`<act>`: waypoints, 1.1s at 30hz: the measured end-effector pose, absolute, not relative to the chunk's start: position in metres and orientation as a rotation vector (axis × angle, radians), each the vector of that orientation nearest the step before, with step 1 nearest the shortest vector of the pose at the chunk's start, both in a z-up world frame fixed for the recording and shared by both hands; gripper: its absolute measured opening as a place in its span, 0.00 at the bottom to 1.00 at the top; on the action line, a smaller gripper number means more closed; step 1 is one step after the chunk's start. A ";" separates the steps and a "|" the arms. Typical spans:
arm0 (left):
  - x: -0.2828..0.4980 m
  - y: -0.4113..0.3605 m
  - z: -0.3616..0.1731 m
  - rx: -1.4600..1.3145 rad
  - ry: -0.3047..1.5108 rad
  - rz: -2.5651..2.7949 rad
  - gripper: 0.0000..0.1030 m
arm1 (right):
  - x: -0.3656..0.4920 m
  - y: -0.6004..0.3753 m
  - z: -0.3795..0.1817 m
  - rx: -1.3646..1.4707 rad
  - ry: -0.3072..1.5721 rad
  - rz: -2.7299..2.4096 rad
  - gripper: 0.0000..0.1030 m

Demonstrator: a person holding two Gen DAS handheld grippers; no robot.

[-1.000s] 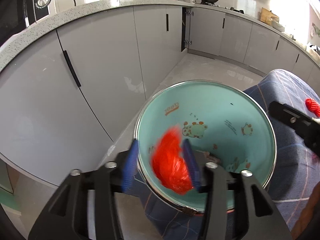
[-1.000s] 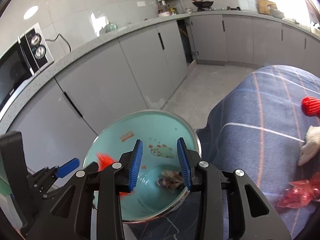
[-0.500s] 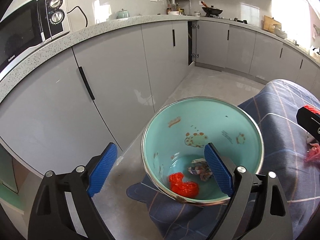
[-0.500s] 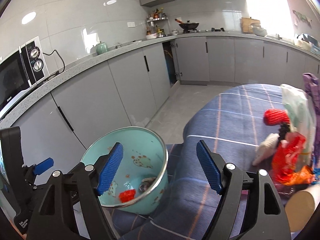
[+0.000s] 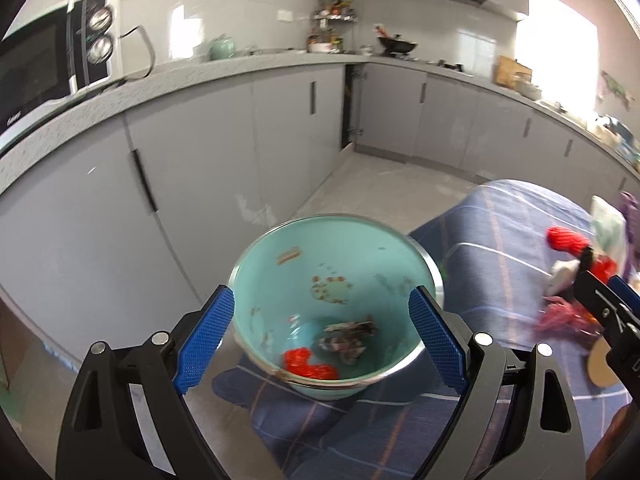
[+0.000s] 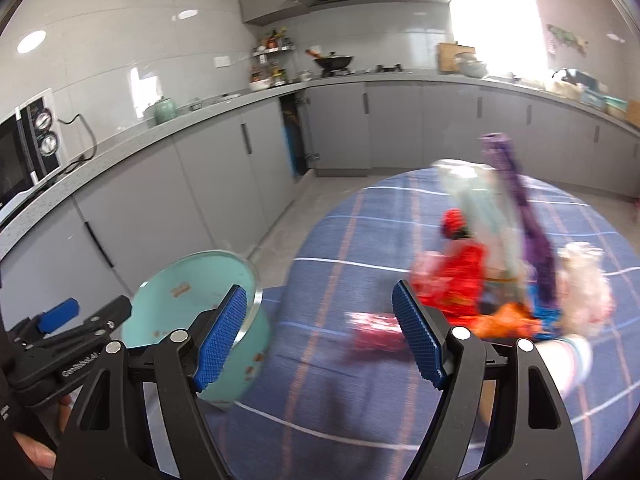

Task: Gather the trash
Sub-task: 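Move both open tools back toward the trash pile on the table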

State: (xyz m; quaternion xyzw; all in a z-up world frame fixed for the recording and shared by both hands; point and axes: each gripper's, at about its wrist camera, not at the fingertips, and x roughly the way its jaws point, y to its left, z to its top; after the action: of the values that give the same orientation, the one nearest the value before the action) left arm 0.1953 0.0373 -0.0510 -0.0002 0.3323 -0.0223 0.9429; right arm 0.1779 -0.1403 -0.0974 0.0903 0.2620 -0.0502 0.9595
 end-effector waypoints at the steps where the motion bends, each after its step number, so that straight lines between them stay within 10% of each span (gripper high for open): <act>1: 0.192 0.029 -0.049 0.009 0.671 -0.064 0.85 | 0.174 -0.146 -0.097 0.188 0.529 -0.111 0.73; 21: 0.134 -0.110 -0.047 0.115 0.646 -0.423 0.85 | 0.074 -0.272 -0.114 0.266 0.496 -0.416 0.72; 33: 0.118 -0.171 -0.055 0.136 0.661 -0.582 0.84 | 0.045 -0.331 -0.132 0.335 0.533 -0.516 0.54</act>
State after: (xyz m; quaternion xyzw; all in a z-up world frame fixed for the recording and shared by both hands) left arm 0.1177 -0.1708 -0.0554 0.0659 0.3198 -0.2813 0.9024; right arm 0.0449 -0.3315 -0.1319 0.1629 0.2591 -0.2510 0.9183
